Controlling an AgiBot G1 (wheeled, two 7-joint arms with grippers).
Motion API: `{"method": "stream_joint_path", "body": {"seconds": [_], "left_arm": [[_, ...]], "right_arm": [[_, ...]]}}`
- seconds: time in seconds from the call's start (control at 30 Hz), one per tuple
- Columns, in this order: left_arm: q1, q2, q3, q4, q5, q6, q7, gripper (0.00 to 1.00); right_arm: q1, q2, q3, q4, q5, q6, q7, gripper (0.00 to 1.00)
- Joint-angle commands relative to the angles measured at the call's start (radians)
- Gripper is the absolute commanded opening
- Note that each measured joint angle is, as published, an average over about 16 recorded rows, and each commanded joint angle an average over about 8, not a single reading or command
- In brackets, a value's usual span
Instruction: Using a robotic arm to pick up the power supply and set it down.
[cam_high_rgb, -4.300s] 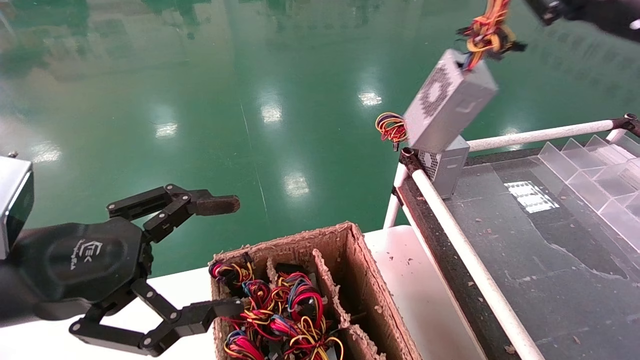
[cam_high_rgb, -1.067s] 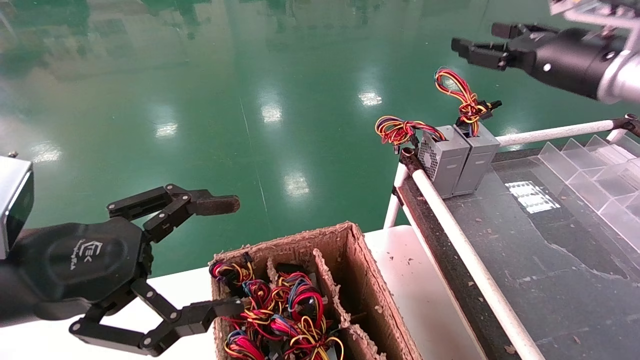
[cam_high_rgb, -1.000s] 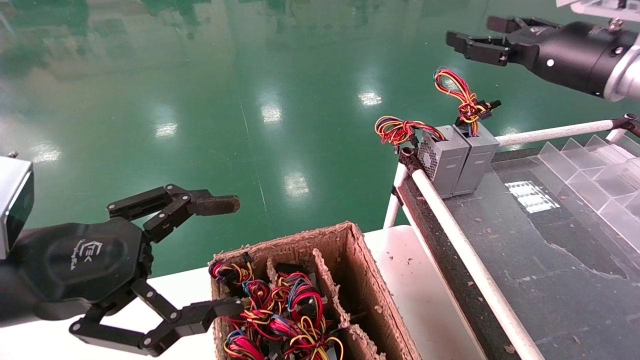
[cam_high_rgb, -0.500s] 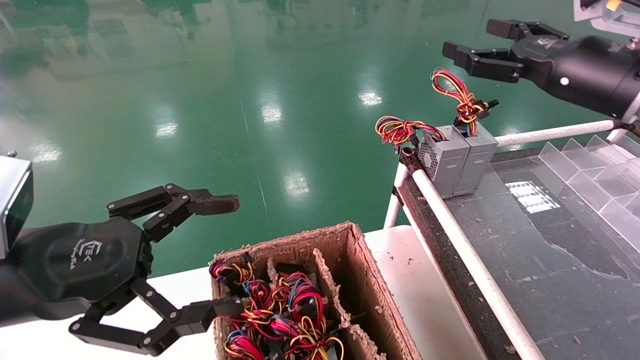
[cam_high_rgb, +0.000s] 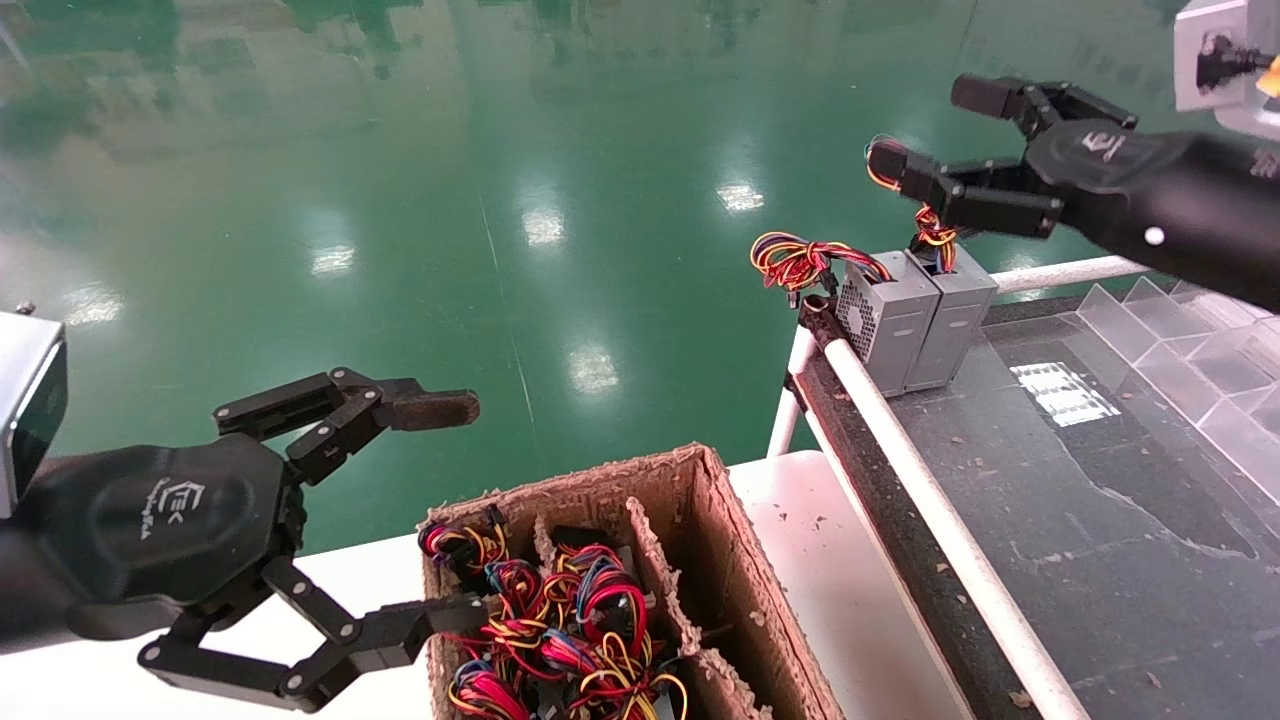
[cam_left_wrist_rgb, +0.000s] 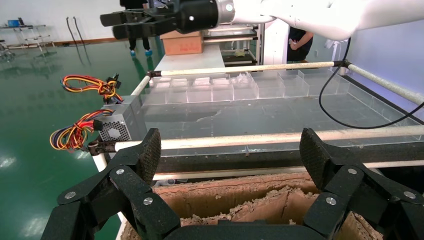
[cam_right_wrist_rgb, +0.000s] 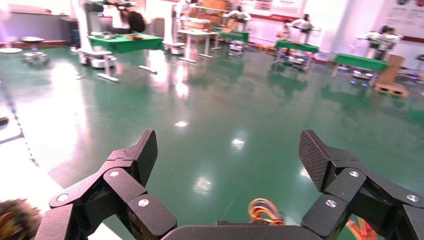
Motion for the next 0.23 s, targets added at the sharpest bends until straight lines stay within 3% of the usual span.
{"method": "stream_joint_path", "body": {"seconds": [0.03, 0.23], "left_arm": [[0.000, 0.000, 0.000, 0.000, 0.000, 0.000, 0.000, 1.00], [0.000, 0.000, 0.000, 0.000, 0.000, 0.000, 0.000, 1.00]], "right_arm": [[-0.028, 0.015, 0.001, 0.044, 0.019, -0.015, 0.011, 1.00], [-0.092, 0.048, 0.004, 0.143, 0.061, -0.051, 0.036, 1.00]]}}
